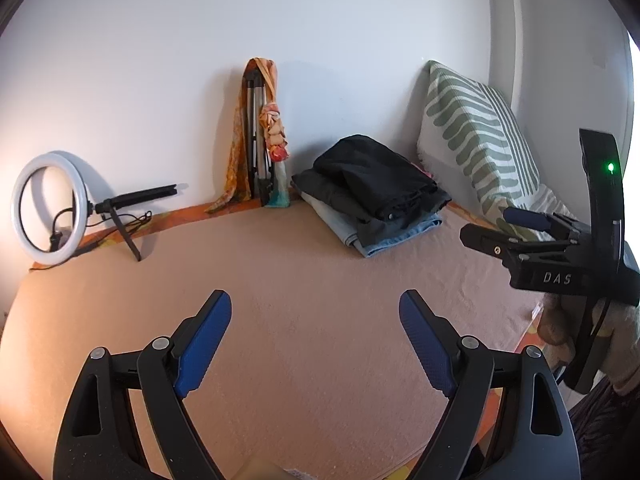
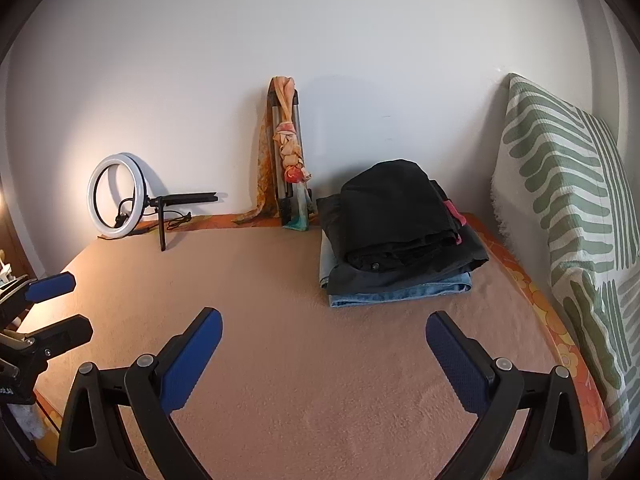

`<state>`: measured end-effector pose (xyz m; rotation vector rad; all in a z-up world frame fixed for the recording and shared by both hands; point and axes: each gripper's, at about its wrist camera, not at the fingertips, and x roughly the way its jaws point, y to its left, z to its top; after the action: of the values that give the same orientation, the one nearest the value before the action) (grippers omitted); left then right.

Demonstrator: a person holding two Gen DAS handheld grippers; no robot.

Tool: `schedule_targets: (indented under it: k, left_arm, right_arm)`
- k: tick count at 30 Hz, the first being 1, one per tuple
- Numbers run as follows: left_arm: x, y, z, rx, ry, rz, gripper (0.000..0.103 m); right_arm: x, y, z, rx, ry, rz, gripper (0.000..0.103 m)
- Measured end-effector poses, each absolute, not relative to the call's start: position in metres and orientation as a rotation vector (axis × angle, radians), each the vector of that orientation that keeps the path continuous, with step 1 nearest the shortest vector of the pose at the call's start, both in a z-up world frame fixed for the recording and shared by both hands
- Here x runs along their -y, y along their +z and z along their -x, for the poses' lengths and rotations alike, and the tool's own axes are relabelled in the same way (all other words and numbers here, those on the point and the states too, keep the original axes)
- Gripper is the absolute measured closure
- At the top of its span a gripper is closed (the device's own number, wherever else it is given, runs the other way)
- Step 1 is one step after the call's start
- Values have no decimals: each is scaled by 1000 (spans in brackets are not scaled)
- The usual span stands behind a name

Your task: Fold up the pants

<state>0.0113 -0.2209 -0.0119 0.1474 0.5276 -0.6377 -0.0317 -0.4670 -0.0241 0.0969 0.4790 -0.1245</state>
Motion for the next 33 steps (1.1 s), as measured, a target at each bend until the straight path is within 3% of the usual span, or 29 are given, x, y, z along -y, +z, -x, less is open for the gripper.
schedule_targets:
  k: [33]
  left_arm:
    - [220, -16, -11, -520, -652, -158, 17]
  right_arm:
    - [466, -29, 30, -490, -119, -99, 0]
